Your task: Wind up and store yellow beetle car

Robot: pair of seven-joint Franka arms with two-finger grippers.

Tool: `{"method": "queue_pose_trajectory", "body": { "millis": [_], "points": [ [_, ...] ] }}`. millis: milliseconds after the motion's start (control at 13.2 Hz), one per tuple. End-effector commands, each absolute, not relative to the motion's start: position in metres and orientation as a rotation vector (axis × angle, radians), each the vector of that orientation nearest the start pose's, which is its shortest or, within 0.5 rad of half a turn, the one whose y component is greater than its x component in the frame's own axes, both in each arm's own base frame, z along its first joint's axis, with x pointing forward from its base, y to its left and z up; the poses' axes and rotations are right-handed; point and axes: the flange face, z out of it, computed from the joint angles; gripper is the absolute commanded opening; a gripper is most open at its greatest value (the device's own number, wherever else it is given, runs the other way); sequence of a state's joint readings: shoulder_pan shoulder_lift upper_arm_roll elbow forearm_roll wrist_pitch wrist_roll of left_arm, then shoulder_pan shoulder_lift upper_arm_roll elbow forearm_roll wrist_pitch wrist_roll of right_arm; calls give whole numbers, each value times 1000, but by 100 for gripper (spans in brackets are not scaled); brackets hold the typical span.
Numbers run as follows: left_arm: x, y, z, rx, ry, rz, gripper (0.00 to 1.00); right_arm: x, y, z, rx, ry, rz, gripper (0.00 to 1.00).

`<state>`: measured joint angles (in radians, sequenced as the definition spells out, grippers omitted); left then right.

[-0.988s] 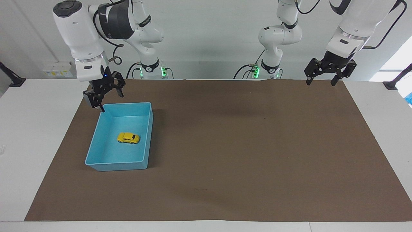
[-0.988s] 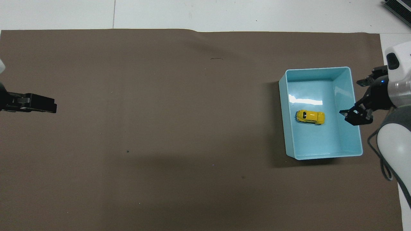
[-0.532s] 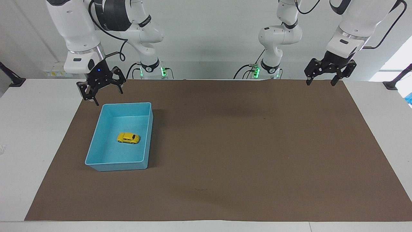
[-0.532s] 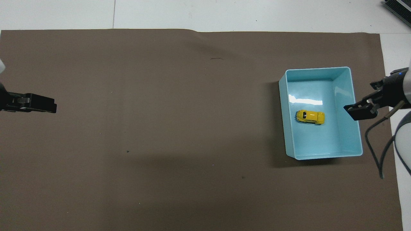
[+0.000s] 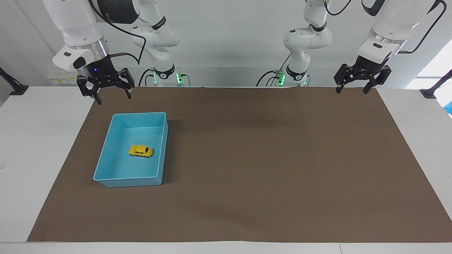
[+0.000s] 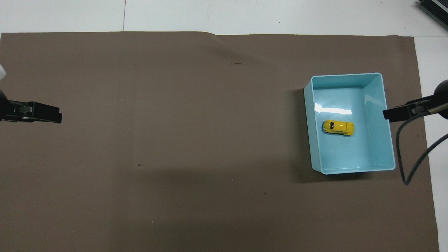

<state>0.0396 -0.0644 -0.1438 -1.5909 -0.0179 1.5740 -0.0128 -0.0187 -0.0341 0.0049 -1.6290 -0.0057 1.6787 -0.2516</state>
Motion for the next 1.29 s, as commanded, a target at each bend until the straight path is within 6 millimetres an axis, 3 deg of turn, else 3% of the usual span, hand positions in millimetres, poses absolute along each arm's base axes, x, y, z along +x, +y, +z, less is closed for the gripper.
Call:
{"method": "queue_pose_trajectory", "body": {
  "millis": [0, 304, 532, 836, 1217],
  "points": [
    [526, -58, 654, -3158, 144, -65, 100, 552, -13, 629, -3121, -220, -108, 100],
    [527, -58, 654, -3158, 142, -65, 100, 551, -17, 644, -3124, -126, -143, 100],
    [526, -58, 654, -3158, 144, -65, 100, 548, -8, 643, -3107, -47, -107, 100],
    [526, -58, 654, -3158, 144, -65, 100, 549, -11, 644, -3027, -12, -117, 100],
    [526, -58, 654, -3158, 144, -65, 100, 547, -25, 643, -3059, 12, -89, 100]
  ]
}}
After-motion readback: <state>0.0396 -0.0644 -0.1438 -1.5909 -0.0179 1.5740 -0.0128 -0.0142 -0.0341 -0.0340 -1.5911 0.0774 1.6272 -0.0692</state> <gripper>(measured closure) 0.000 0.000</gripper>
